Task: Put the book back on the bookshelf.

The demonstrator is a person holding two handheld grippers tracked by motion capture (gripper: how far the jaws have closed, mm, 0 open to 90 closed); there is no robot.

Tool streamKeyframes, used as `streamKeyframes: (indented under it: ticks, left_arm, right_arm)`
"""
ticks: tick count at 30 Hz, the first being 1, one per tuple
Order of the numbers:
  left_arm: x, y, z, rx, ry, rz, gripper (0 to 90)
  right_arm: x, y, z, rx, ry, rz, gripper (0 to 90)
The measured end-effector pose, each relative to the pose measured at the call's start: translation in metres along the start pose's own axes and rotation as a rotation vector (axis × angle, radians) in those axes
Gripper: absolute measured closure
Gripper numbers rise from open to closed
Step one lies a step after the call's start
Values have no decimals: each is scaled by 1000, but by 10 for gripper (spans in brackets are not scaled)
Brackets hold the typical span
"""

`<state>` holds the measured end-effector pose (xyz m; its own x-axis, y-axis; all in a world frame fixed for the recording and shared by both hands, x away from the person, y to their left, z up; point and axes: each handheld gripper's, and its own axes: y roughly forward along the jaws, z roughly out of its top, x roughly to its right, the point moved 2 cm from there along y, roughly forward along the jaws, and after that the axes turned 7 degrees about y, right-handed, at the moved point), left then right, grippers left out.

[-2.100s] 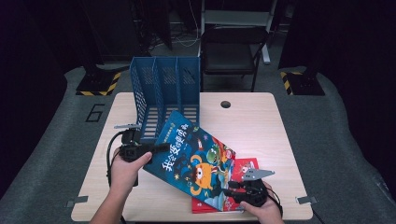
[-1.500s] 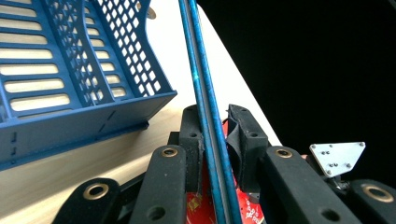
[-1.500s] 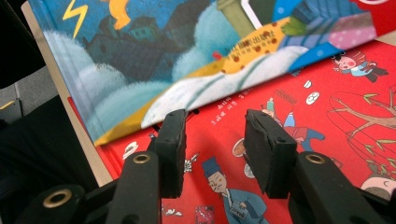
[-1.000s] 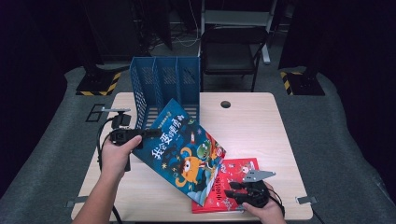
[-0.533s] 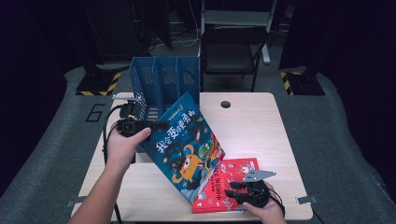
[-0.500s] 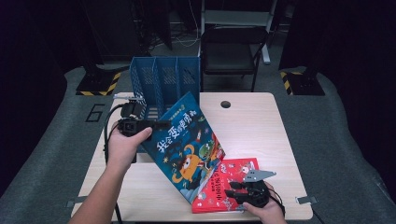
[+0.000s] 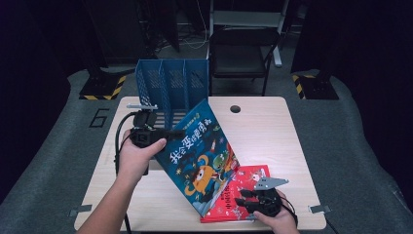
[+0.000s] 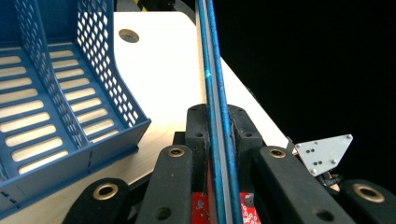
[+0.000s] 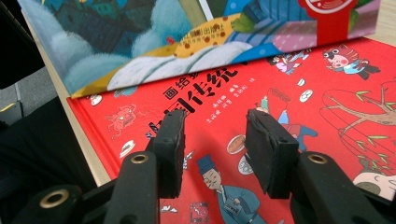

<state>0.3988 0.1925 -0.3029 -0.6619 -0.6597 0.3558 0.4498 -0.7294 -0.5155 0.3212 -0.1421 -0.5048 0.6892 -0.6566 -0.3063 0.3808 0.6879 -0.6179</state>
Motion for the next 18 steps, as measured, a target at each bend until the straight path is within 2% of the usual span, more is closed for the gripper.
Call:
streamKeyframes:
  ticks: [9, 13, 14, 15, 16, 18]
  left_arm:
    - [-3, 5, 6, -24, -11, -24, 813]
    - [-3, 8, 10, -21, -13, -29, 818]
    - [-2, 10, 13, -19, -14, -31, 821]
    - [-2, 10, 13, -19, -14, -31, 821]
    - [0, 13, 15, -17, -9, -31, 821]
    - [4, 16, 19, -20, 8, -29, 822]
  right_arm:
    - [-1, 0, 0, 8, 4, -2, 561]
    - [-2, 3, 2, 2, -16, -13, 553]
    - [-6, 8, 6, -9, 6, 4, 558]
    - [-6, 8, 6, -9, 6, 4, 558]
    - [-9, 10, 7, -13, 0, 6, 557]
    - [-21, 16, 9, -41, -51, -3, 543]
